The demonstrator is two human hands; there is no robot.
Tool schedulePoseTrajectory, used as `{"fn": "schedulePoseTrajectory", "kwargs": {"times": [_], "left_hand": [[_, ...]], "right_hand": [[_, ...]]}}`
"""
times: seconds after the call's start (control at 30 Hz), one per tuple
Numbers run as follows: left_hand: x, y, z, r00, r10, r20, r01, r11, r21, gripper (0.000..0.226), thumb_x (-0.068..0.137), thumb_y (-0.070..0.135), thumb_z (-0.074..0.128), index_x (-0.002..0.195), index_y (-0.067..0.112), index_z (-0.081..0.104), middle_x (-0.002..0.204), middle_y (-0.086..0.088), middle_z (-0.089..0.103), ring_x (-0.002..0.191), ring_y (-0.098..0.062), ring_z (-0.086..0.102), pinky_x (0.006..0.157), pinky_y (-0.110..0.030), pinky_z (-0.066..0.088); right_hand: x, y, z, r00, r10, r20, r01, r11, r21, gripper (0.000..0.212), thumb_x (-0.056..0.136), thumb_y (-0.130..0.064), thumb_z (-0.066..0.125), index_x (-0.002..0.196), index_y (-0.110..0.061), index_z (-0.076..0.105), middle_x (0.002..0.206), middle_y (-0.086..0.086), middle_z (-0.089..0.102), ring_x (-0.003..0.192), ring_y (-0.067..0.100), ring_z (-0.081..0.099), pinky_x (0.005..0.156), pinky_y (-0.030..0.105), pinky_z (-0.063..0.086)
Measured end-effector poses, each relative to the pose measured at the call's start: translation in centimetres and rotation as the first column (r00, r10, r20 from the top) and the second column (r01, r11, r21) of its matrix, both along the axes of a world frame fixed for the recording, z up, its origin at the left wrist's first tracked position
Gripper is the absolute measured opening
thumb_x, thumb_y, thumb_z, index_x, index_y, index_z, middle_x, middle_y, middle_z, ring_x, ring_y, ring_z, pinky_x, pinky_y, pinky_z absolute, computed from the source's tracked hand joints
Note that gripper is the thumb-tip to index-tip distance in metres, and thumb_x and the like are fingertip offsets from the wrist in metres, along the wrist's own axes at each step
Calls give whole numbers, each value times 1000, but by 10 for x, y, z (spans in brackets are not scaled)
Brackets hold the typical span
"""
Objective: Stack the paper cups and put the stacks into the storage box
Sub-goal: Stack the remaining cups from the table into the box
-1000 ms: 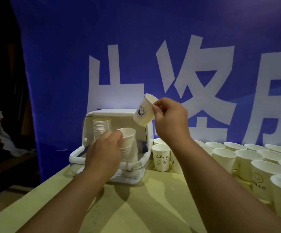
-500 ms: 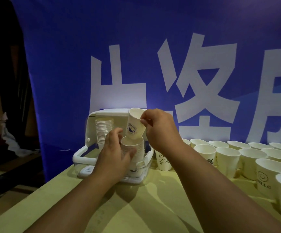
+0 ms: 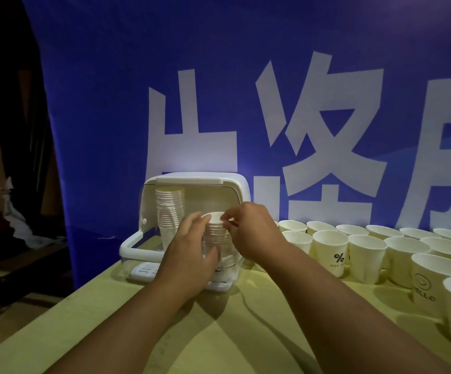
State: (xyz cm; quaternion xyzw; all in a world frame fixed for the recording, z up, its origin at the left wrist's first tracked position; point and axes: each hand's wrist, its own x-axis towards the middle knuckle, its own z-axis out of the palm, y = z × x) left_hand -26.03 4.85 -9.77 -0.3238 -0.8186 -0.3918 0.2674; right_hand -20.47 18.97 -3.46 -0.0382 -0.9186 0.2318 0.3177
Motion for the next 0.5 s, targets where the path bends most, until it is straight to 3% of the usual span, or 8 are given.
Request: {"fn": "schedulePoseTrajectory", "kwargs": {"times": [0.17,0.3,0.4,0.47,0.5], "left_hand": [[1,2,1,999,27,25,-27,1000,-6,65,95,30,67,154,28,40,154,12,41,137,-11,41,108,-29,41],[10,3,4,997,71,37,-69,996,-62,71,92,36,69,153,31,33,154,11,35,137,-14,38,109,-37,45],[24,5,15,972,160,-174,-179,979,-100,67,85,34,73,143,26,41,143,2,41,130,-21,40,104,-41,45],[38,16,20,935,101,-341,-131,989,-66,43,84,27,71,125,22,57,123,0,54,112,-19,48,93,-37,47],[47,25,21,935,48,-352,-78,994,-72,29,87,25,69,115,22,62,112,4,58,102,-15,51,87,-33,47]], "right_hand": [[-3,5,-7,1000,-19,7,19,1000,22,24,93,-24,67,115,-21,73,109,-1,72,87,12,61,76,21,43],[0,13,-8,999,12,-45,-15,998,-57,32,90,-35,69,121,-27,68,115,-7,69,94,12,64,83,29,53],[6,36,-5,984,-106,-140,89,989,-117,19,90,-35,67,108,-30,69,97,-13,69,82,7,64,66,19,49],[12,57,-6,955,-227,-190,201,969,-145,7,91,-30,63,93,-27,69,81,-14,67,72,6,62,62,22,52],[16,67,-9,941,-280,-192,253,955,-153,7,92,-28,61,90,-26,68,77,-12,65,68,7,61,63,26,55]]}}
